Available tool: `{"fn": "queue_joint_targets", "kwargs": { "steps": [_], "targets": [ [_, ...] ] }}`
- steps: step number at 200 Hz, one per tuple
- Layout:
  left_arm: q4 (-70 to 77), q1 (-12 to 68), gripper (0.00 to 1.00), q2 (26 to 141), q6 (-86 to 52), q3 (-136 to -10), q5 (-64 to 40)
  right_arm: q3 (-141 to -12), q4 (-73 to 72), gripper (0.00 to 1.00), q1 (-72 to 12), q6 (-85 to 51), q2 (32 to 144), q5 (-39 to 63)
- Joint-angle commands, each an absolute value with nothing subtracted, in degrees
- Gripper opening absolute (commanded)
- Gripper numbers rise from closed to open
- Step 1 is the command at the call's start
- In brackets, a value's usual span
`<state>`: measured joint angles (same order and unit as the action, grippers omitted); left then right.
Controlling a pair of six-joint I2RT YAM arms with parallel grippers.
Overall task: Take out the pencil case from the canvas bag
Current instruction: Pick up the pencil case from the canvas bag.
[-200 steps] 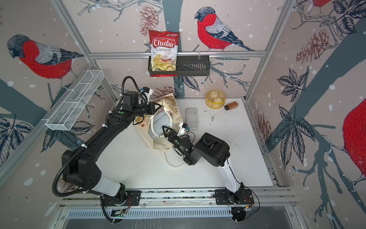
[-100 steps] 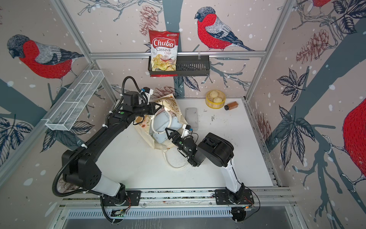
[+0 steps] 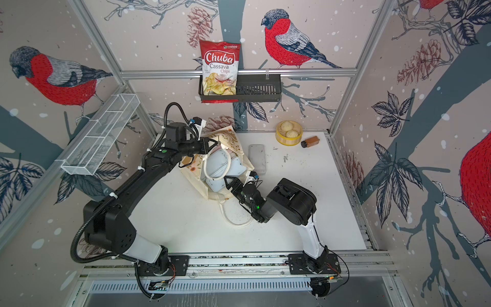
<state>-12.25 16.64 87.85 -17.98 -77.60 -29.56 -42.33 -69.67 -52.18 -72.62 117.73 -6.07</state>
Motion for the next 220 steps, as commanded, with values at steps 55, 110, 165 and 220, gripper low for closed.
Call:
{"fn": "queue_joint_targets", "kwargs": {
  "steps": [55, 110, 165, 220],
  "targets": [
    [-7.8, 16.7, 0.00, 87.8, -18.5, -77.6, -31.6, -45.5, -72.2, 0.88, -50.9, -72.4, 123.4, -5.5],
    [-7.7, 16.7, 0.00, 87.7, -18.5, -77.5, -31.6, -44.9, -88.4, 0.91, -50.1, -70.9, 127.8, -1.7],
    [-7.7, 16.6, 0.00, 87.8, -18.5, -77.4, -31.6, -43.8, -93.3, 0.70, -50.1, -70.1, 127.5, 0.1],
    [-7.7, 16.6, 0.00, 87.8, -18.6, -77.5, -31.6, -43.2, -94.3, 0.57, -50.7, -67.9, 126.0, -0.3]
  ]
}}
